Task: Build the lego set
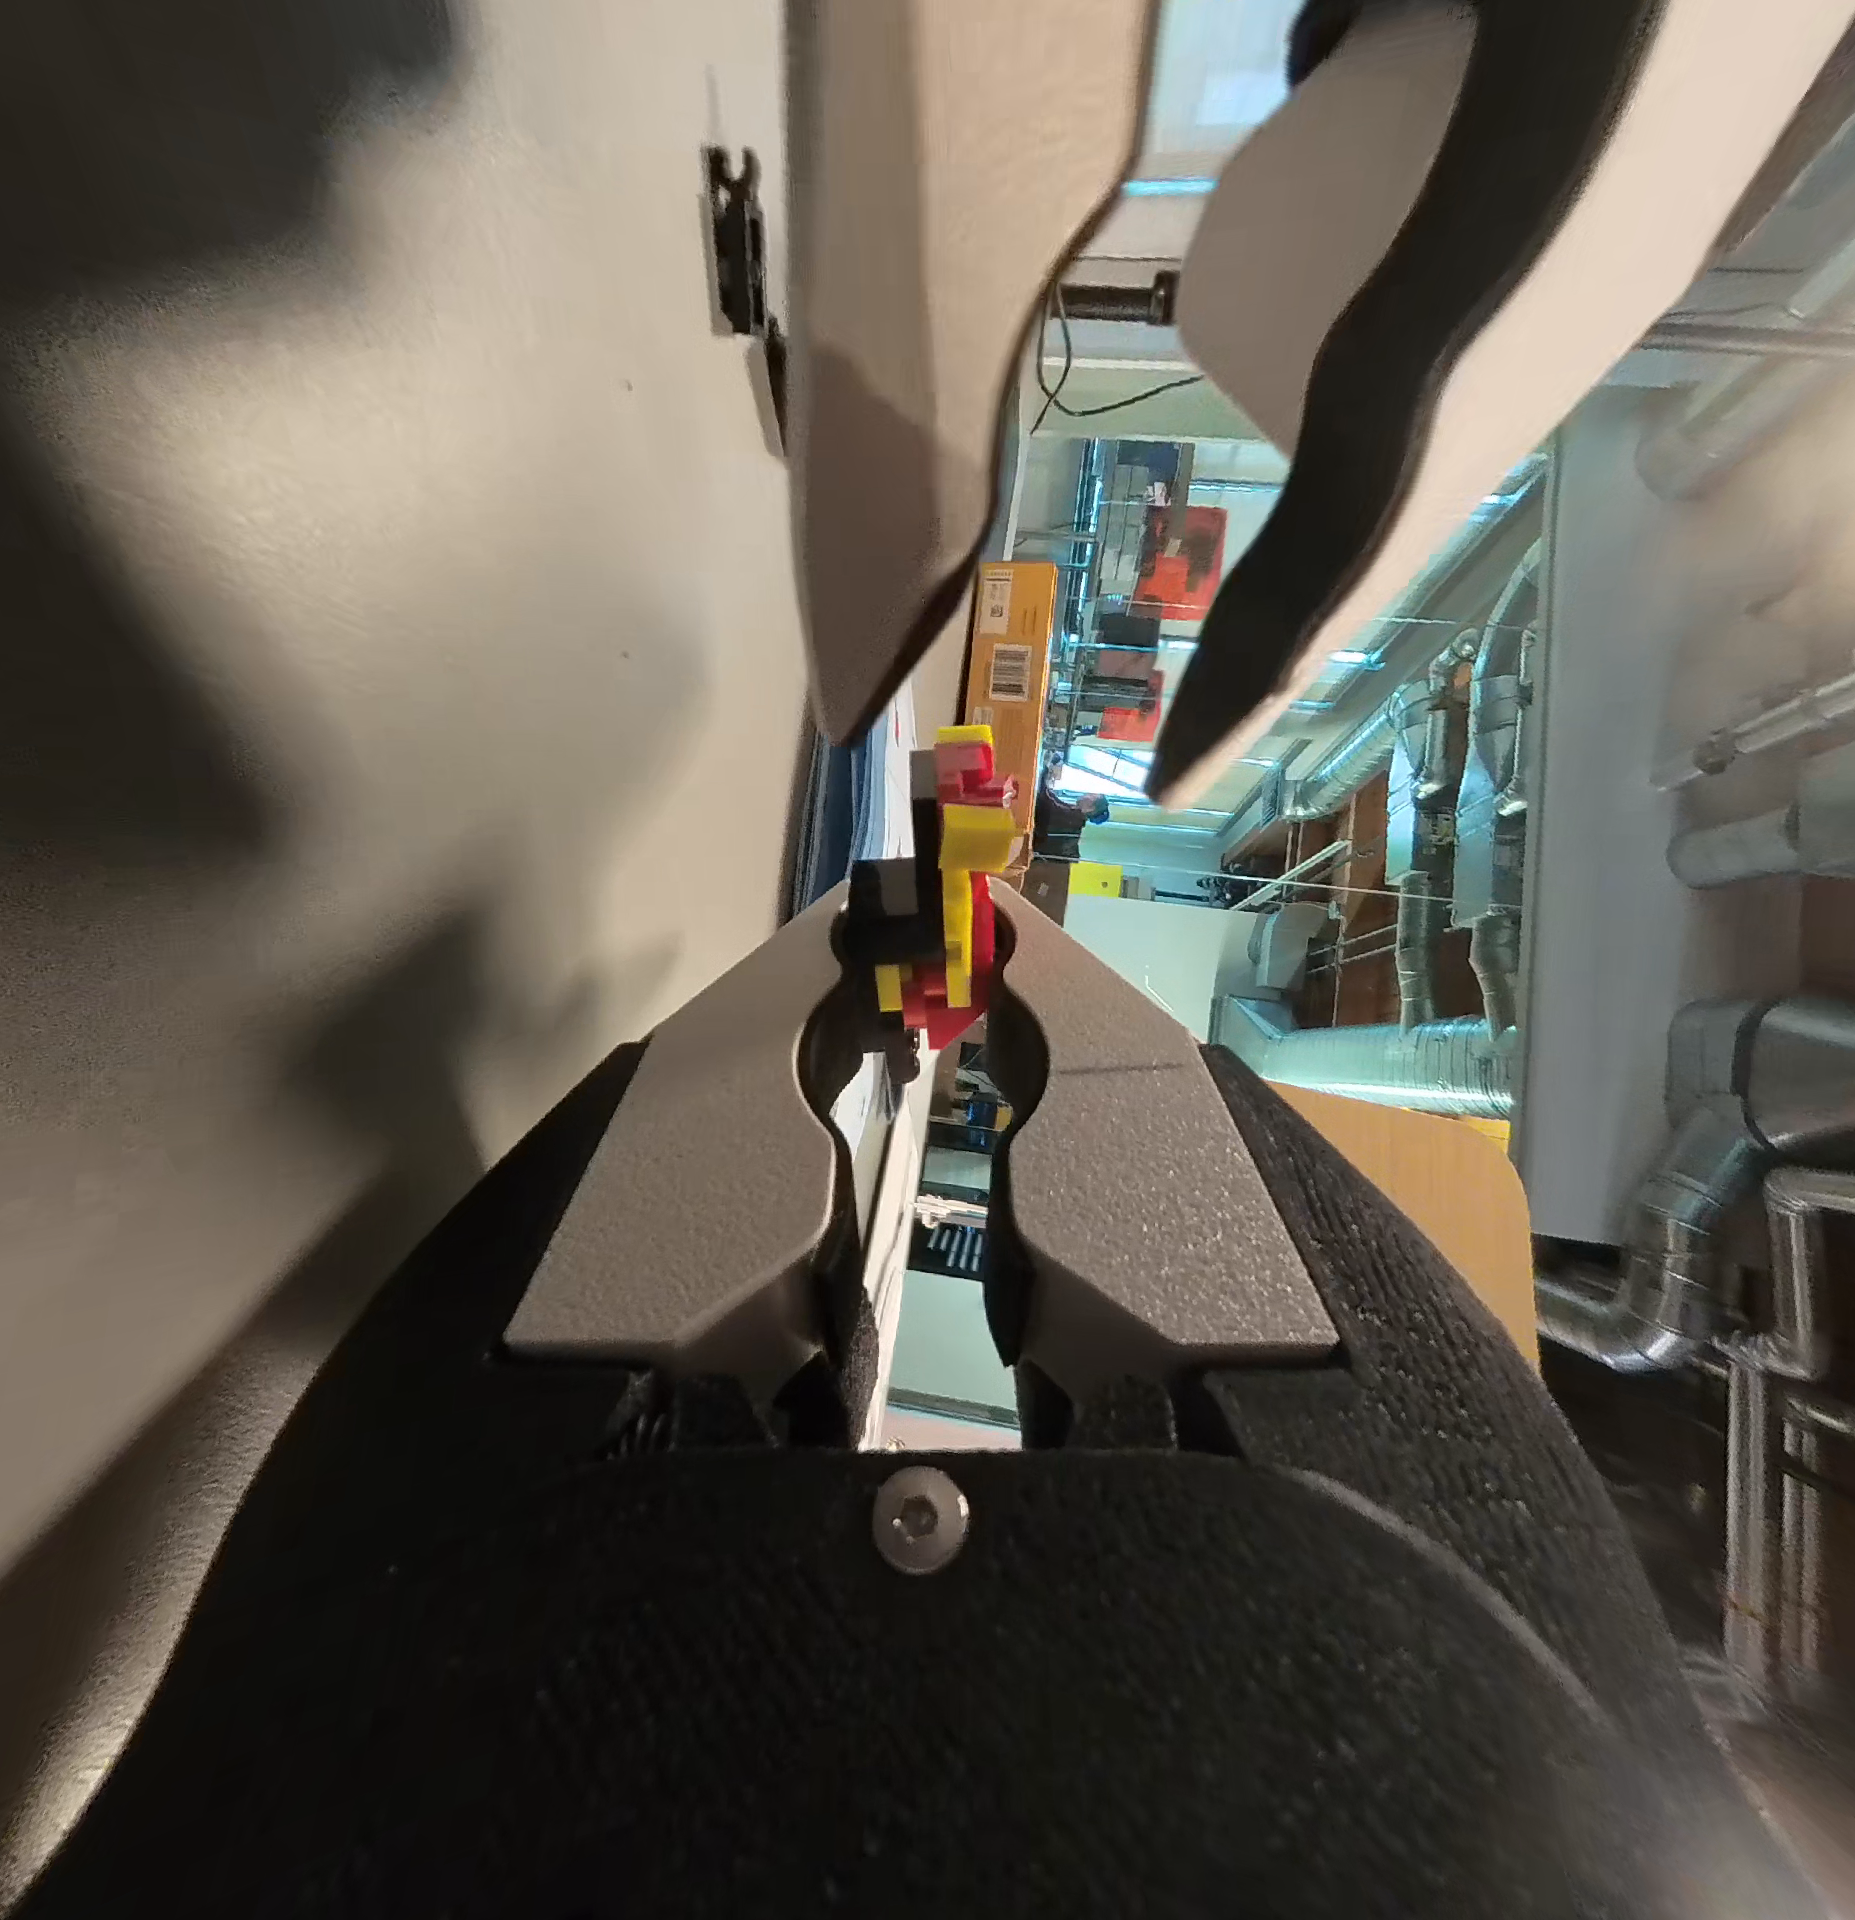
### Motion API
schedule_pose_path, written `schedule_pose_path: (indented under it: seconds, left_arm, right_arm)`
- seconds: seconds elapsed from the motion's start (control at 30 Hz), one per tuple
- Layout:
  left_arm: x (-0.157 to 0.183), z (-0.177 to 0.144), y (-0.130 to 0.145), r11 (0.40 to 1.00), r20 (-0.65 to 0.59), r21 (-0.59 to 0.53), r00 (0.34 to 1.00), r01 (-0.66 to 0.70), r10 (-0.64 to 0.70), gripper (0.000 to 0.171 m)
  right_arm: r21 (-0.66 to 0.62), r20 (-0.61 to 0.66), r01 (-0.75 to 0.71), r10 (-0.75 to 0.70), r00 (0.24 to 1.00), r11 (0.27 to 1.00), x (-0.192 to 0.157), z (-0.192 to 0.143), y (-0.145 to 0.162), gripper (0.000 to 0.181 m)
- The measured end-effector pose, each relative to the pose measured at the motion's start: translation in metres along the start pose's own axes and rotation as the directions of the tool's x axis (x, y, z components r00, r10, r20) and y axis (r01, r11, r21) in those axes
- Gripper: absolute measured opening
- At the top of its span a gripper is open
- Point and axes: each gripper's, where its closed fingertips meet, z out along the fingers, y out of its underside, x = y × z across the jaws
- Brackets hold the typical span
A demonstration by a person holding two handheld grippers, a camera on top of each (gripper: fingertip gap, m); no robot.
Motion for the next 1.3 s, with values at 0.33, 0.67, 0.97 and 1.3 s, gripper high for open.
schedule_pose_path:
  seconds: [0.33, 0.67, 0.97, 1.3]
  left_arm:
    - [0.008, 0.006, 0.005, 0.996, 0.000, -0.024, 0.997, -0.082, 0.082, 0.030]
    - [0.010, 0.006, 0.004, 1.000, -0.024, -0.024, 1.000, -0.013, 0.012, 0.022]
    - [0.007, 0.003, 0.001, 0.996, 0.023, -0.007, 0.996, -0.085, 0.085, 0.023]
    - [0.005, 0.004, 0.004, 0.981, 0.078, -0.045, 0.978, -0.189, 0.192, 0.010]
  right_arm:
    - [0.006, 0.005, -0.005, 0.004, 1.000, 1.000, 0.000, 0.000, -0.003, 0.016]
    - [0.002, 0.010, -0.012, 0.012, 1.000, 1.000, -0.001, 0.001, -0.002, 0.016]
    - [0.004, 0.016, -0.024, 0.024, 1.000, 1.000, -0.001, 0.001, -0.002, 0.016]
    - [0.014, 0.034, -0.048, 0.048, 0.998, 0.999, -0.002, 0.000, -0.006, 0.016]
